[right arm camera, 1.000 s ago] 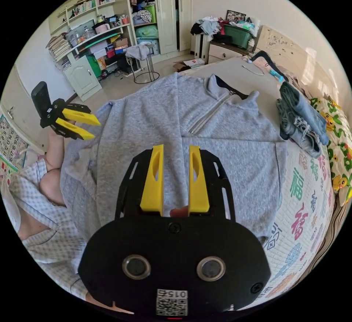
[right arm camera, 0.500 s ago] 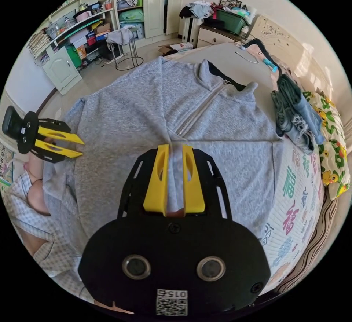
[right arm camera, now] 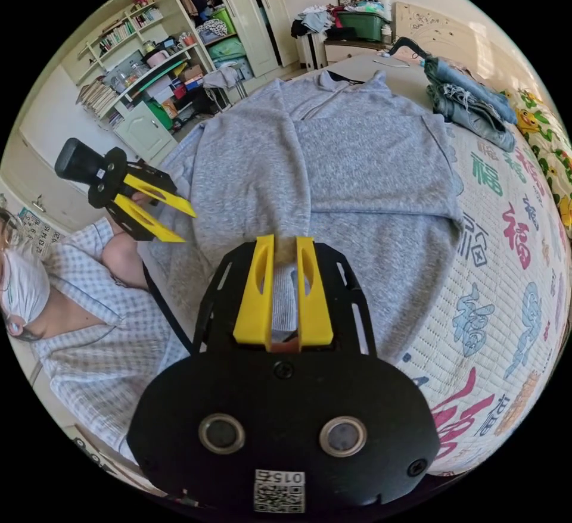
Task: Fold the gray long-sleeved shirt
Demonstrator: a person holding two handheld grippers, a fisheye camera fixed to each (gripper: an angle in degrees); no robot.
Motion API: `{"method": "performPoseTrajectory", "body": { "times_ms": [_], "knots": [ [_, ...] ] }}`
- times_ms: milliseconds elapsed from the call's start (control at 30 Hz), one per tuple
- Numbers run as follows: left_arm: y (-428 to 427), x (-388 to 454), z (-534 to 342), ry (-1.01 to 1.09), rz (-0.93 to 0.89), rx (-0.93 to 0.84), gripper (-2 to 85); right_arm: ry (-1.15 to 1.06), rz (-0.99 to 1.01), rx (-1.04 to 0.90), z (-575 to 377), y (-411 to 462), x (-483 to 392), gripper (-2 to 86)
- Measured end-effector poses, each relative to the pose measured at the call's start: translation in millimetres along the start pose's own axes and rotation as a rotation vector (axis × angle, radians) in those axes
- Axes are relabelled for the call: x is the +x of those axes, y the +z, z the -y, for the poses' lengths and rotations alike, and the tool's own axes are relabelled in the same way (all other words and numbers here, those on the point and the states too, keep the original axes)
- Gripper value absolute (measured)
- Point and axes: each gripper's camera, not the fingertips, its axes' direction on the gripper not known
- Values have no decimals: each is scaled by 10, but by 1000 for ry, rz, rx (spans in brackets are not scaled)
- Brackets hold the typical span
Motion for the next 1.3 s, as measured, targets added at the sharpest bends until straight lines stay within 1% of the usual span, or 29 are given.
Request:
{"method": "performPoseTrajectory", "body": {
  "times_ms": [33,67,133,267,300,367,400,433,467,500,567,600,667,767,833,933,1100,1200,1233,1300],
  "knots": [
    [180,-5,43,-2,5,-59,74,-2,-35,-5,22,15,12,43],
    [309,-16,43,-2,-9,-82,68,-9,-56,-6,31,21,8,41],
    [339,-48,30,-7,-27,-82,58,-19,-105,-11,71,15,-11,38],
    [403,-130,-9,-17,-68,-82,55,-61,-99,-12,115,-7,-41,48],
    [382,-163,-28,-19,-89,-78,56,-71,-67,-4,136,-57,-11,72],
    [77,-399,-181,-41,-168,23,57,-66,-47,50,175,-197,84,95],
    [-39,-488,-236,-55,-167,61,58,-55,-67,107,209,-310,170,101],
    [-282,-711,-359,-100,-127,140,60,-37,-107,160,272,-407,269,102],
    [-506,-978,-490,-153,-45,212,64,-27,-129,184,321,-446,325,102],
    [-598,-1126,-558,-182,7,241,66,-13,-159,223,448,-499,431,103],
    [-781,-1836,-826,-350,217,291,85,-11,-175,260,717,-514,576,105],
    [-776,-2029,-889,-390,249,291,93,-15,-192,275,941,-479,659,108],
    [-602,-2805,-1119,-559,277,263,115,-22,-244,287,1318,-356,777,112],
    [-192,-3500,-1301,-698,251,234,122,-33,-290,304,1965,-58,996,120],
    [62,-3784,-1291,-721,252,192,124,-23,-321,258,2454,222,1184,124],
    [426,-4166,-1167,-727,325,73,130,-1,-349,202,2981,516,1412,126],
    [786,-4565,-1082,-720,339,37,132,16,-431,140,3499,897,1700,132],
    [1006,-4681,-1113,-708,282,18,132,0,-395,79,3651,1039,1878,150],
    [1085,-4719,-1108,-703,268,-13,132,-1,-379,78,3681,1032,1957,158],
    [1117,-4741,-1112,-699,264,-16,132,25,-329,67,3701,1021,2098,161]
  ]
}}
